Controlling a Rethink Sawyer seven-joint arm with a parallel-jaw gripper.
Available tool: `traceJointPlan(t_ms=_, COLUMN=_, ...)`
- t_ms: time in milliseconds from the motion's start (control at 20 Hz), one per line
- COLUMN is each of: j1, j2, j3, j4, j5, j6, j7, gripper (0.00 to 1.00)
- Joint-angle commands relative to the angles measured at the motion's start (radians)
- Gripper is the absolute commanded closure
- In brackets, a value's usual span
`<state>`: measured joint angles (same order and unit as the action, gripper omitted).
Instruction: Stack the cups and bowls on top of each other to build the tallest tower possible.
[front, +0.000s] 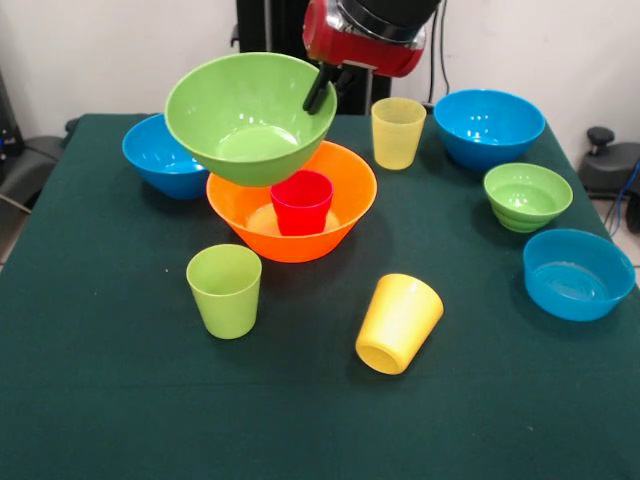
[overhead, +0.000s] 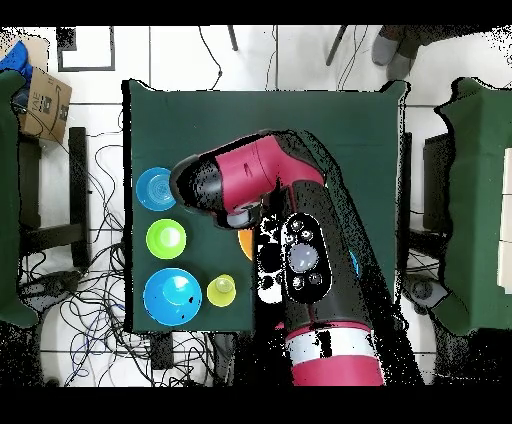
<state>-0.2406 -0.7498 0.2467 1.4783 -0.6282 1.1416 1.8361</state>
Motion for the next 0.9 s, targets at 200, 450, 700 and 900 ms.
traceJointPlan(t_ms=200, j1=0.044, j2=0.043, j3=-0.046, j4=0.067, j5=0.038, j6=-0.095, j7=0.188, gripper=1.0)
traceJointPlan(t_ms=450, j1=0.057, j2=0.051, j3=-0.06, j4=0.058, j5=0.049, j6=-0.101, j7=0.185, gripper=1.0)
traceJointPlan(t_ms=700, j1=0.076, j2=0.07, j3=-0.078, j4=0.04, j5=0.057, j6=-0.114, j7=0.197, gripper=1.0)
traceJointPlan(t_ms=900, j1=0.085, j2=0.077, j3=-0.088, j4=0.038, j5=0.065, j6=-0.13, j7=0.206, gripper=1.0)
